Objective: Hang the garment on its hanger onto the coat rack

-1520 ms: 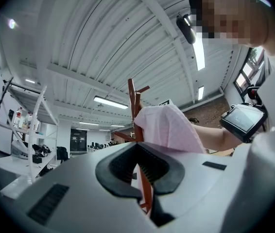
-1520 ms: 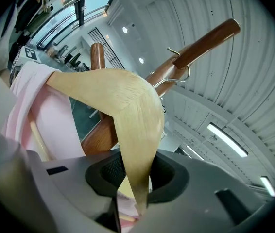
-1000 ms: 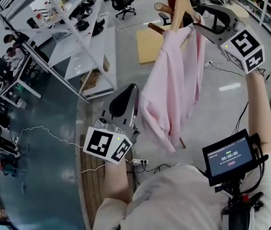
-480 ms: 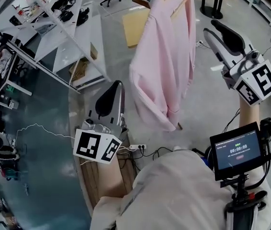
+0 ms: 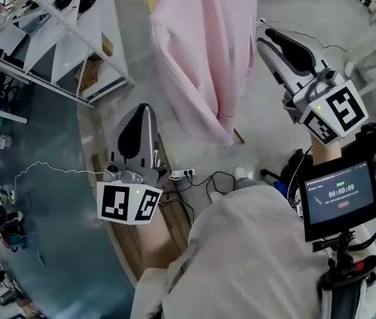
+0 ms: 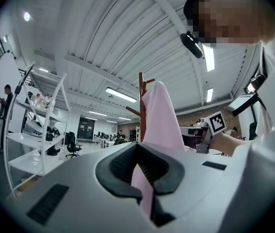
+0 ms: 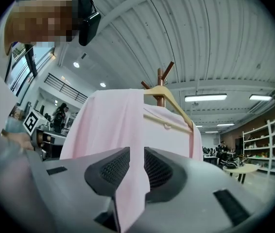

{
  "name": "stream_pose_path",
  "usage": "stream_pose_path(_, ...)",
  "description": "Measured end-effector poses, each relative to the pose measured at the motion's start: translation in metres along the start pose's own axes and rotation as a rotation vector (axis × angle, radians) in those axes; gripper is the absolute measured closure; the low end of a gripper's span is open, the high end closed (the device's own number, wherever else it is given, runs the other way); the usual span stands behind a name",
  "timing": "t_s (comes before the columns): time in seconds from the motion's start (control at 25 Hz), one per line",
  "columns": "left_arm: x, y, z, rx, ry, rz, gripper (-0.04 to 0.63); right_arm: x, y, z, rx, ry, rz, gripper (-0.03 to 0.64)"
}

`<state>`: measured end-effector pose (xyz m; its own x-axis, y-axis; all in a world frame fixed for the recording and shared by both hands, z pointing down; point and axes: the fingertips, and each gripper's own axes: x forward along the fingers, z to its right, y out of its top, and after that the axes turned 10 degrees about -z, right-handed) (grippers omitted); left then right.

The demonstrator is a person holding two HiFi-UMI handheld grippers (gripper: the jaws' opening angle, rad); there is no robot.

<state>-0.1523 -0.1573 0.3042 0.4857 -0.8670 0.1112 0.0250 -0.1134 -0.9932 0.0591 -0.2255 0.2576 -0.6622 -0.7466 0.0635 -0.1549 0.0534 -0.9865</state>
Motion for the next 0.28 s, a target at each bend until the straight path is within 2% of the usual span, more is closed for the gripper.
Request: stream_pose_path(0.28, 0.004, -0.016, 0.008, -0.012, -0.007, -0.037, 0.598, 0.015, -0.014, -0.028, 0.033, 0.065, -0.026, 0.512)
